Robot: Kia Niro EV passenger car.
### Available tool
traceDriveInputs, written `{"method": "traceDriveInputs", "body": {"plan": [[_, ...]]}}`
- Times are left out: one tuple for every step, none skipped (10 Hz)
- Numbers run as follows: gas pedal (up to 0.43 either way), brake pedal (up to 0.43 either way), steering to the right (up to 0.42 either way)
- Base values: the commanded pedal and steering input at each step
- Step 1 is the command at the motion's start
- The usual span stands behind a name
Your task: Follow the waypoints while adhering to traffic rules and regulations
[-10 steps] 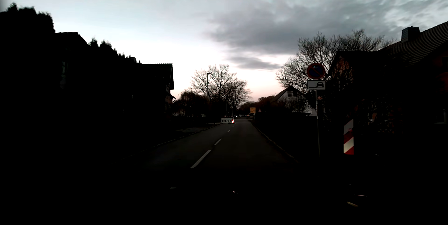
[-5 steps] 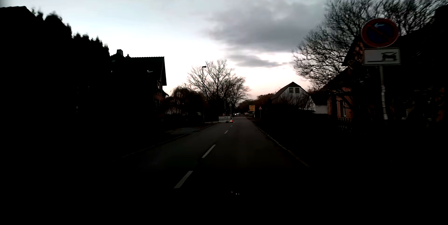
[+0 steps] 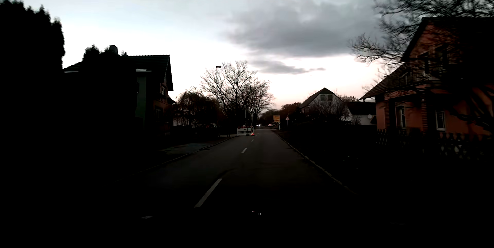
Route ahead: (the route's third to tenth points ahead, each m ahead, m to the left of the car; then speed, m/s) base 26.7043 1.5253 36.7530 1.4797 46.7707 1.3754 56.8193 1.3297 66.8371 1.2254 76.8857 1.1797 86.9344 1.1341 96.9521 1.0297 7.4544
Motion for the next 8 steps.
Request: {"method": "traceDriveInputs", "body": {"plan": [[0.13,0.0,0.014],[0.118,0.0,0.014],[0.087,0.0,0.014],[0.079,0.0,0.014],[0.067,0.0,0.014],[0.067,0.0,0.014],[0.067,0.0,0.014],[0.067,0.0,0.014]]}}
